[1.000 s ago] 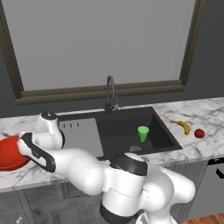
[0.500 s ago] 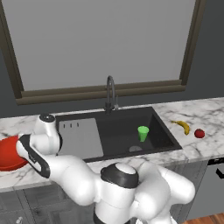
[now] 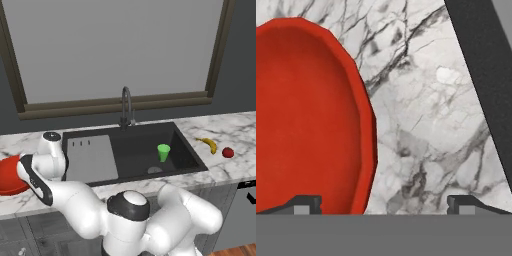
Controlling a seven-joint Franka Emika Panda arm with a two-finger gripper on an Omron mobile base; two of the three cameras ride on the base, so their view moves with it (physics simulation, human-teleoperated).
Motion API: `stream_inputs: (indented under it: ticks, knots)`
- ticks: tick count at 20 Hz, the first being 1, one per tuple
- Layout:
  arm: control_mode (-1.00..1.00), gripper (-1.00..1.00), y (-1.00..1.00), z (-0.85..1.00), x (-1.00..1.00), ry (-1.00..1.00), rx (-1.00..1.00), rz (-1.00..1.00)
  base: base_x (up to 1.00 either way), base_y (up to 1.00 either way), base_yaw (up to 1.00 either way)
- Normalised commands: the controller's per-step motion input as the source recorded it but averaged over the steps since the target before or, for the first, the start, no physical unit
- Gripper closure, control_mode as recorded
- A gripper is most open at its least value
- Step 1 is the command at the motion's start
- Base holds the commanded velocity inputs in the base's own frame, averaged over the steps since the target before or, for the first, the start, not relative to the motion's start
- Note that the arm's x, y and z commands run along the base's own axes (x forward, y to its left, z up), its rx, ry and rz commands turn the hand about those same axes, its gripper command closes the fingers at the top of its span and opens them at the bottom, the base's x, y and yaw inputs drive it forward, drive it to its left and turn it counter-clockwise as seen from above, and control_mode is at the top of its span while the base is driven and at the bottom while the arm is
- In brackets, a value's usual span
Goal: Remove the tomato and banana from the sink. Then move the bowl and cup from the counter to the sink for washing.
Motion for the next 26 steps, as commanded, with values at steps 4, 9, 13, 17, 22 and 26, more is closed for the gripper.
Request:
stream_inputs:
  ticks: [4,9,13,17,22,26]
  knots:
    - [-1.0,-1.0,0.1,-0.09,0.15,0.0,0.0,-0.01,0.0,0.0,0.0]
    - [-1.0,-1.0,0.12,-0.09,0.16,0.0,0.0,-0.02,0.0,0.0,0.0]
    - [-1.0,-1.0,0.13,-0.12,0.13,0.0,0.0,-0.03,0.0,0.0,0.0]
    - [-1.0,-1.0,0.15,-0.14,0.11,0.0,0.0,-0.04,0.0,0.0,0.0]
    - [-1.0,1.0,0.15,-0.09,0.06,0.0,0.0,-0.04,0.0,0.0,0.0]
    - [-1.0,1.0,0.09,-0.04,0.0,0.0,0.0,-0.04,0.0,0.0,0.0]
